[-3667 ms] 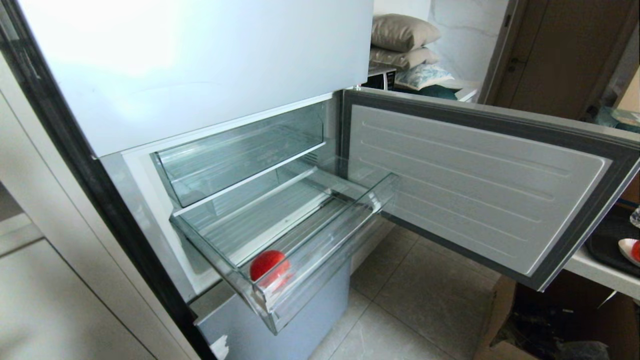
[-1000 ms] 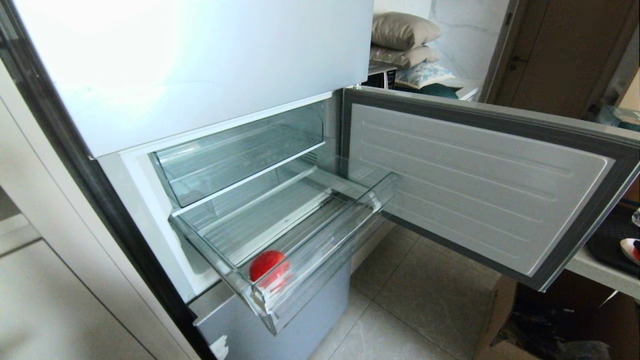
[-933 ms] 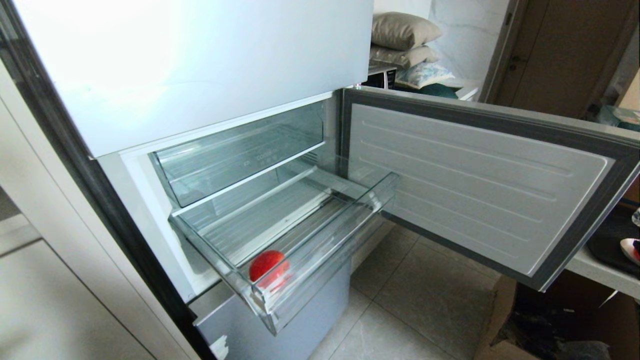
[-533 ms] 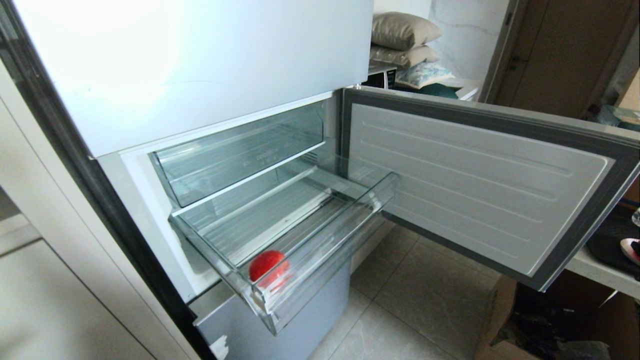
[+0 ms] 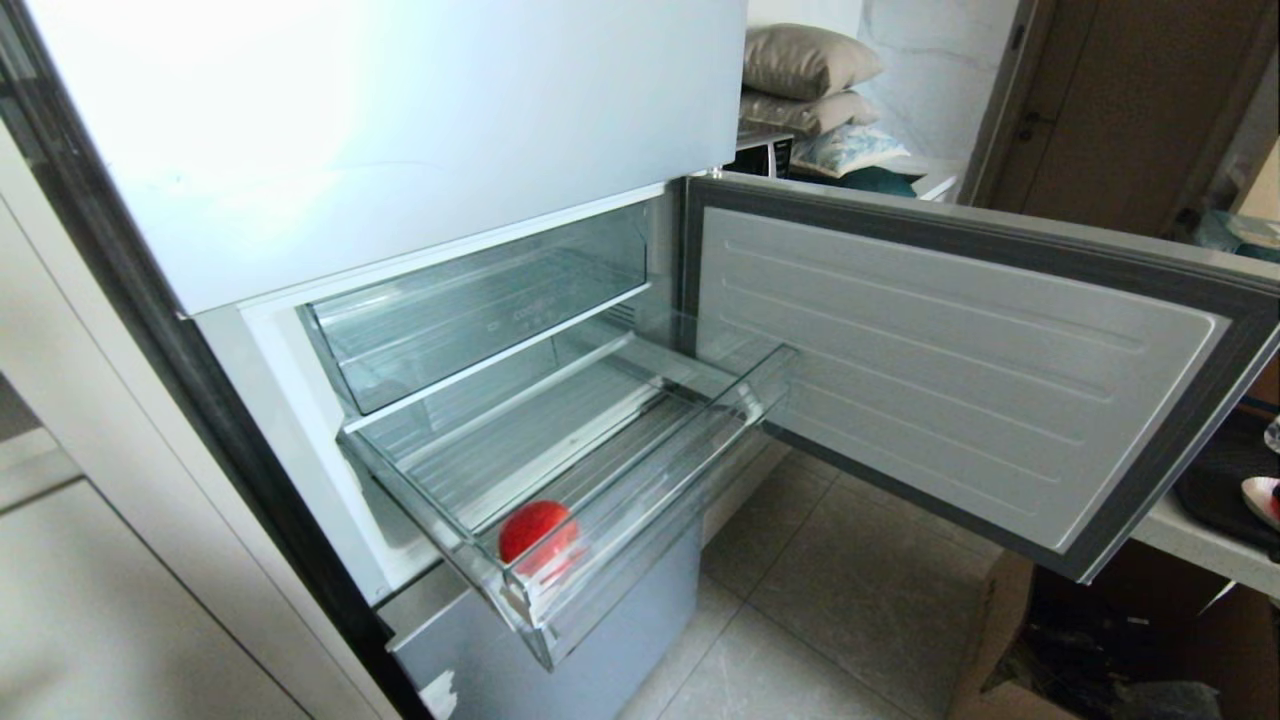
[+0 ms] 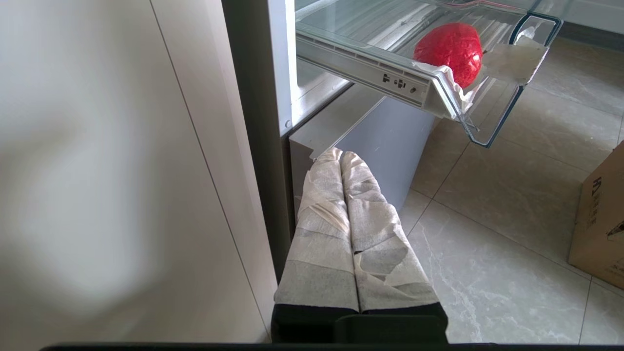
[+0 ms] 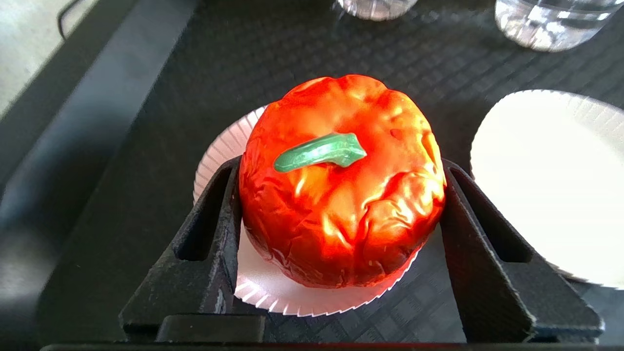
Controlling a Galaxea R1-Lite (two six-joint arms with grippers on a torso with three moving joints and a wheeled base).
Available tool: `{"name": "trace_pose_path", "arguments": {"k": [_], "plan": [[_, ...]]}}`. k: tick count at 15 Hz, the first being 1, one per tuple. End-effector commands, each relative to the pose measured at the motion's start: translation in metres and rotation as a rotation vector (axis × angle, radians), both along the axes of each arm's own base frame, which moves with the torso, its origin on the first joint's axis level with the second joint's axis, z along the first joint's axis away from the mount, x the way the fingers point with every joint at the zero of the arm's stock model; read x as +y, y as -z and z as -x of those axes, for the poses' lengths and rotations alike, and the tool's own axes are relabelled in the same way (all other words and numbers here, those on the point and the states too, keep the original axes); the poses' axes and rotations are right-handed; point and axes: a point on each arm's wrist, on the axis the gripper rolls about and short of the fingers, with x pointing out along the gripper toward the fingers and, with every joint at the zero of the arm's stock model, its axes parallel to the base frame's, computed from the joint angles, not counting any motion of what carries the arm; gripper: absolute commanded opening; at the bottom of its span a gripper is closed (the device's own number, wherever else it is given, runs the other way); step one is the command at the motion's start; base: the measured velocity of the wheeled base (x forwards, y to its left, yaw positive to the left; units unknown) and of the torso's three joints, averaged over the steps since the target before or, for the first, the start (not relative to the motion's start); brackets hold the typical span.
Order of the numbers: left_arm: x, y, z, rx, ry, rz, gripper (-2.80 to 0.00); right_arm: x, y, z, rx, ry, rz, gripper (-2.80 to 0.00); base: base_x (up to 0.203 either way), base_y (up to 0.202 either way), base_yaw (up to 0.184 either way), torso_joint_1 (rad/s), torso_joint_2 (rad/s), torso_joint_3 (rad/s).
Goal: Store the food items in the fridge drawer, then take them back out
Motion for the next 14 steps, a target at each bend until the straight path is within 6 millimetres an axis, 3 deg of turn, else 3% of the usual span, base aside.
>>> {"name": "trace_pose_path", "arguments": {"k": [1,5,8,10,14], "plan": [[0.000,0.000,0.000,0.000,-0.001,0.000,-2.80,0.002,-0.017,0.002,-0.029,0.000,0.028,-2.80,0.000,0.000,0.000,0.000,0.00,0.000],[0.000,0.000,0.000,0.002,-0.001,0.000,-2.80,0.016,-0.075,0.020,-0.105,0.022,0.093,-2.80,0.000,0.000,0.000,0.000,0.00,0.000],[0.000,0.000,0.000,0.000,-0.001,0.000,-2.80,0.040,-0.113,0.056,-0.126,0.056,0.123,-2.80,0.000,0.000,0.000,0.000,0.00,0.000],[0.000,0.000,0.000,0.002,-0.001,0.000,-2.80,0.070,-0.138,0.087,-0.138,0.083,0.147,-2.80,0.000,0.000,0.000,0.000,0.00,0.000],[0.000,0.000,0.000,0.001,-0.001,0.000,-2.80,0.160,-0.176,0.161,-0.227,0.073,0.243,-2.80,0.000,0.000,0.000,0.000,0.00,0.000]]}}
